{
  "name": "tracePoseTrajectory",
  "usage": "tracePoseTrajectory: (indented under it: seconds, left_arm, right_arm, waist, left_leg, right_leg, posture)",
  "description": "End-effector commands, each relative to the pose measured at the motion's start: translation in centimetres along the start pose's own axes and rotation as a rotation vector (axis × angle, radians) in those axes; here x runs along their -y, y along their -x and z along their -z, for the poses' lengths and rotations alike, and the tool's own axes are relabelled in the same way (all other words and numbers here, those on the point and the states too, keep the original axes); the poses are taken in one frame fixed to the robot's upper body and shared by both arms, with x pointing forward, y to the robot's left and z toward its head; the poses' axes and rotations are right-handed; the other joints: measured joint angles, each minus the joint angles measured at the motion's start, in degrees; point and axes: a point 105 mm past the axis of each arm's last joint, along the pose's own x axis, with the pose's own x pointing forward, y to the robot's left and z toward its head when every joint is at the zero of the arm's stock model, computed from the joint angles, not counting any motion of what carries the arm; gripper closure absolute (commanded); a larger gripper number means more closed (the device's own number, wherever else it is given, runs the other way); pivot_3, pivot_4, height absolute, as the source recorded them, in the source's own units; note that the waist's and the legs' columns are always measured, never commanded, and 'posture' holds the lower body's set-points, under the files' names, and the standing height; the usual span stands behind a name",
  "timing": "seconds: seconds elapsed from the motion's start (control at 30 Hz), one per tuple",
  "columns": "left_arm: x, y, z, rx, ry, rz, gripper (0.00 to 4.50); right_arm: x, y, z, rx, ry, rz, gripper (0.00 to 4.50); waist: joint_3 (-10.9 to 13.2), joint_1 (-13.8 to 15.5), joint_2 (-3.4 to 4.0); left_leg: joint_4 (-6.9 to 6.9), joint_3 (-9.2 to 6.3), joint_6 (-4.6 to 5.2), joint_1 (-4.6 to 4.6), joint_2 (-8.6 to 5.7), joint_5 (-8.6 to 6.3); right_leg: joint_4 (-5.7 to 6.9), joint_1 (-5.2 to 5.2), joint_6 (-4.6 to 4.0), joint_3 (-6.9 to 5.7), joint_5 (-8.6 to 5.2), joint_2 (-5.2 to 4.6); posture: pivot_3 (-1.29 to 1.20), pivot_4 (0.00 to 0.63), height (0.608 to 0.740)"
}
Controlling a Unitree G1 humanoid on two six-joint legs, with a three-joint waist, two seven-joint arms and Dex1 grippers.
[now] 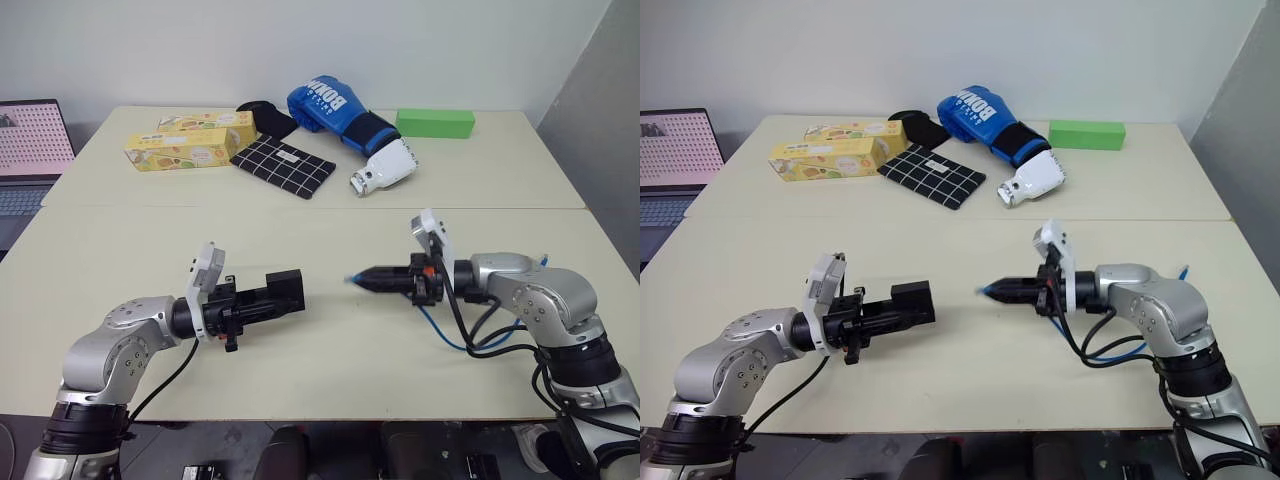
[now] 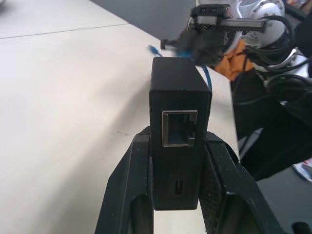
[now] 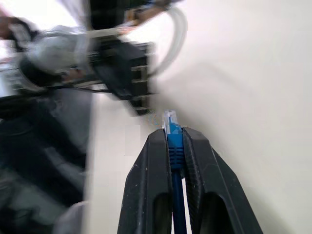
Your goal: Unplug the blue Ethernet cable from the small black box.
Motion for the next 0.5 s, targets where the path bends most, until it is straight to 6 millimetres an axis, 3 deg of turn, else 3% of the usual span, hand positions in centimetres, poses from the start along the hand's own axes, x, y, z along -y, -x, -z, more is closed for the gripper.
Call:
tracePoseTrajectory:
  seconds: [0.03,0.13,0.23,0.27,0.37,0.5]
  left_arm:
    - [-0.2,0.2,-0.9,0.029,-0.055,-0.055,3.70]
    - [0.0,-0.1,-1.1,0.017,-0.066,-0.075,3.70]
    - [0.0,-0.2,-1.3,0.015,-0.061,-0.093,3.70]
    - [0.0,-0.2,-1.3,0.010,-0.060,-0.100,3.70]
    - [-0.3,-0.1,-1.2,-0.006,-0.067,-0.131,3.70]
    - [-1.8,0.2,-1.3,0.014,-0.111,-0.247,3.70]
  right_arm:
    - [6.9,1.5,0.7,0.025,0.176,0.422,4.44]
    - [10.2,2.4,2.6,-0.016,0.216,0.622,4.44]
    - [11.1,2.3,3.8,-0.030,0.203,0.669,4.44]
    - [11.1,2.1,4.2,-0.034,0.187,0.663,3.88]
    - [10.6,1.6,4.7,-0.045,0.146,0.612,3.51]
    - [10.0,2.1,3.6,-0.024,0.151,0.576,2.55]
  waist:
    - [0.00,0.00,0.00]
    - [0.00,-0.02,0.00]
    - [0.00,-0.03,0.01]
    - [0.00,-0.03,0.01]
    - [0.00,-0.18,0.01]
    - [0.00,-0.17,0.01]
  left_leg:
    - [-0.01,0.02,0.00,0.00,-0.01,0.00]
    - [-0.02,0.10,-0.01,-0.04,0.00,0.00]
    - [-0.02,0.18,-0.02,-0.28,0.03,0.01]
    - [0.02,0.20,-0.03,-0.40,0.04,0.02]
    - [0.03,0.23,-0.03,-0.42,0.06,0.02]
    - [0.03,0.22,-0.02,-0.41,0.06,0.02]
  right_leg:
    - [0.01,-0.01,0.00,0.01,0.00,0.00]
    - [0.03,-0.09,0.00,0.06,0.00,0.00]
    - [0.07,-0.32,0.00,0.13,0.00,-0.01]
    - [0.10,-0.45,-0.01,0.14,0.01,-0.02]
    - [0.14,-0.49,-0.01,0.17,0.01,-0.02]
    - [0.15,-0.49,-0.01,0.16,0.01,-0.01]
  posture:
    - [0.00,0.150,0.740]
    - [0.00,0.150,0.740]
    - [0.00,0.150,0.740]
    - [0.00,0.150,0.740]
    - [0.00,0.150,0.740]
    - [0.00,0.150,0.740]
